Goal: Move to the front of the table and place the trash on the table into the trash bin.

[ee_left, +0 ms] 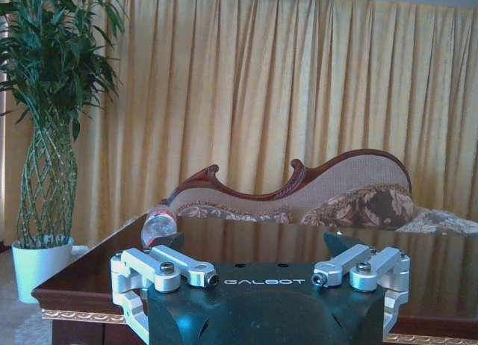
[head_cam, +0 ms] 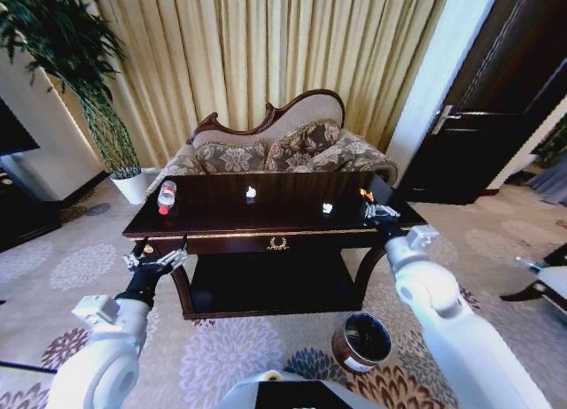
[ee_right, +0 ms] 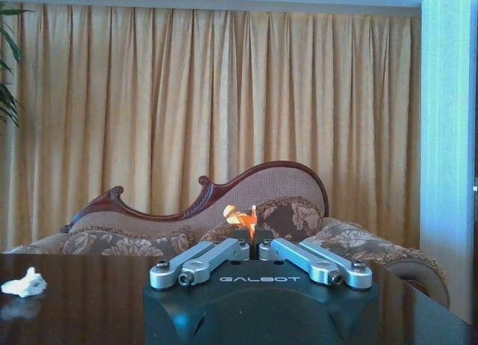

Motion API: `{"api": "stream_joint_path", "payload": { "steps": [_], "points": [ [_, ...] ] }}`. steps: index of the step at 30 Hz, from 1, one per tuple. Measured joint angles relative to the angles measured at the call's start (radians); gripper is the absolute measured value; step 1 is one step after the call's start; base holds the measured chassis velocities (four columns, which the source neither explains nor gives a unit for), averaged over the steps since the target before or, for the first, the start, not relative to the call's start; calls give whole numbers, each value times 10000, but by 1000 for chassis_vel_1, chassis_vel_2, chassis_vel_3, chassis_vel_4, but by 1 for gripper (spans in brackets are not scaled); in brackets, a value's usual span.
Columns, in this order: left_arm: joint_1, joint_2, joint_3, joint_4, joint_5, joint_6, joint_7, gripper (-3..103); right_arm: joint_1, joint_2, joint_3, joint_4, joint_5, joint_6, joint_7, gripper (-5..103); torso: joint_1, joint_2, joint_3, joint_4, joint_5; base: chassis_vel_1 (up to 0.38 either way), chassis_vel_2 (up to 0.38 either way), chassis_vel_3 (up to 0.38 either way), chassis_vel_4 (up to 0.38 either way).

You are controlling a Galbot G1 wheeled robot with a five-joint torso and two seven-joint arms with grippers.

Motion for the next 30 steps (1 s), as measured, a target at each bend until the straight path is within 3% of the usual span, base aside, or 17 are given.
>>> {"api": "stream_joint_path", "payload": {
  "steps": [10, 18, 30],
  "points": [
    [-122, 113, -192, 0, -198, 18, -1, 100, -337, 472, -90, 609, -50, -429, 144, 1, 0, -1, 1, -2, 2, 0, 0, 0, 0],
    [-152, 252, -282, -1, -290, 92, 0, 100, -1046, 1016, -32, 799, -705, -360, -125, 1, 1, -1, 1, -4, 2, 0, 0, 0, 0],
    [-296, 310, -221, 0, -318, 94, 6, 100, -1023, 985, -115, 837, -716, -419, -29, 1, 2, -2, 2, -3, 2, 25, -28, -28, 29]
  ]
}}
